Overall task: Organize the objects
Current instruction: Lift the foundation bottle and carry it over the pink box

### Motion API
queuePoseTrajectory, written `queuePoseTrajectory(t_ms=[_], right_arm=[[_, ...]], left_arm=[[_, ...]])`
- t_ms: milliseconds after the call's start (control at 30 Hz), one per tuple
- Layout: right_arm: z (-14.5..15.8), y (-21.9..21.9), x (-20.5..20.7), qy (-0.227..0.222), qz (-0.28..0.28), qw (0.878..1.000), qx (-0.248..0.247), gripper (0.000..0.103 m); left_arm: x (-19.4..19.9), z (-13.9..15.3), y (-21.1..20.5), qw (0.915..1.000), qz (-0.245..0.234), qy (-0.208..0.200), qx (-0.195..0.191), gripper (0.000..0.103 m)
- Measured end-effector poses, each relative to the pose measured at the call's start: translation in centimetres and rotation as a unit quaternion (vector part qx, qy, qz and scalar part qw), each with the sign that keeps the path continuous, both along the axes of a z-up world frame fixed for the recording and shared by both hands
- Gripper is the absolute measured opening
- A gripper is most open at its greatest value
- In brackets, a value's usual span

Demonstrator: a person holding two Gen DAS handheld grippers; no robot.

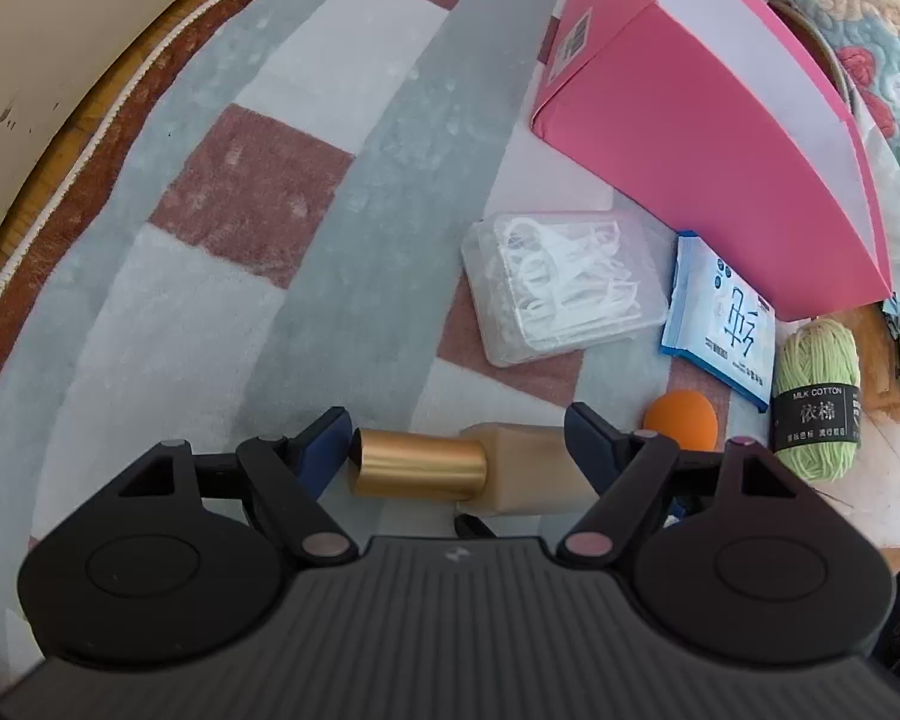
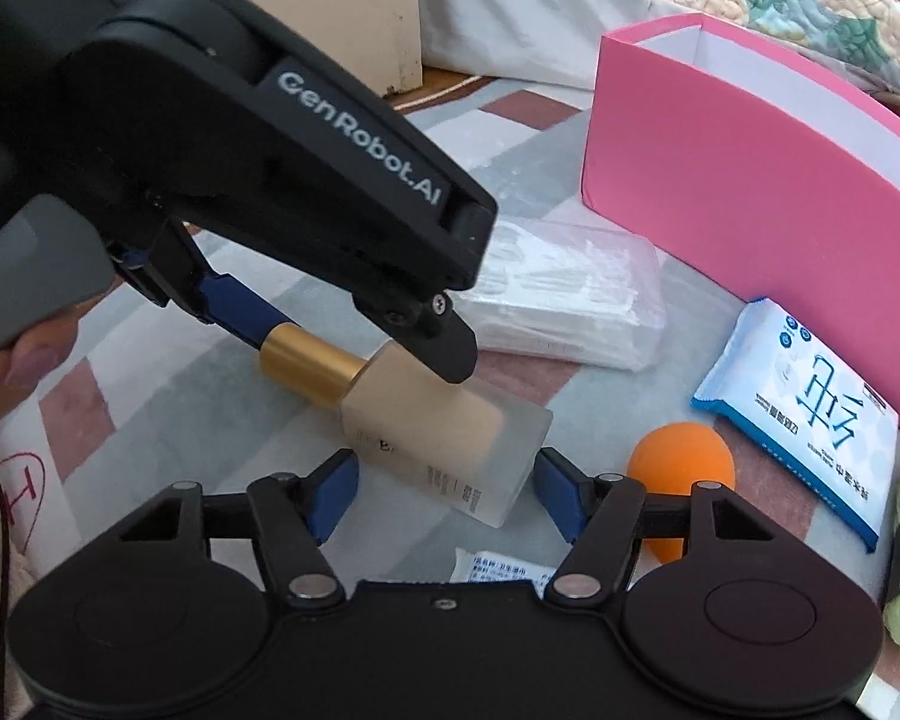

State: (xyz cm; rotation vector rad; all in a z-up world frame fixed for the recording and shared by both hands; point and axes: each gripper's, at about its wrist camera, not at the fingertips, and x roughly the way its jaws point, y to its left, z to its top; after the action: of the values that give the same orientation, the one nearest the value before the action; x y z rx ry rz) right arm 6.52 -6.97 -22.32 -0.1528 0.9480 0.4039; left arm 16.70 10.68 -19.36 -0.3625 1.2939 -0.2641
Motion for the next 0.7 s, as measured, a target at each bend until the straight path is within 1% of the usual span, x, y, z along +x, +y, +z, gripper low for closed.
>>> queuePoseTrajectory(t_ms=[133, 267, 300, 433, 567, 667, 700], right_arm=[[-0.2, -0.1, -0.4, -0.017, 0.011, 1.000, 0.001, 0.074], [0.2, -0.1, -0.8, -0.019, 0.019, 1.000, -0.006, 0.072], [0.3, -0.1, -1.0, -0.022, 0.021, 1.000, -0.006, 0.070], [0.9, -0.6, -1.5, -0.028, 0.030, 0.999, -0.009, 0.070], [2.2, -1.1, -2.3, -0.044, 0.038, 0.998, -0.011, 0.070], [3.8, -1.9, -3.3, -0.061, 0.043, 0.997, -0.015, 0.070], [4.2, -2.2, -2.9, -0.065, 0.045, 0.997, -0.017, 0.070]], left_arm=[[-0.6, 0.2, 0.1, 1.0000, 0.005, -0.004, -0.002, 0.075], [-1.2, 0.8, -0.4, 0.9997, -0.012, -0.016, 0.016, 0.074], [-1.5, 1.1, -0.6, 0.9994, -0.017, -0.022, 0.020, 0.073], [-2.7, 2.4, -1.4, 0.9975, -0.041, -0.046, 0.035, 0.069], [-3.7, 4.0, -1.7, 0.9963, -0.045, -0.067, 0.030, 0.069], [-4.4, 5.6, -1.5, 0.9957, -0.045, -0.080, 0.015, 0.068], [-4.5, 6.0, -1.6, 0.9953, -0.048, -0.084, 0.010, 0.068]])
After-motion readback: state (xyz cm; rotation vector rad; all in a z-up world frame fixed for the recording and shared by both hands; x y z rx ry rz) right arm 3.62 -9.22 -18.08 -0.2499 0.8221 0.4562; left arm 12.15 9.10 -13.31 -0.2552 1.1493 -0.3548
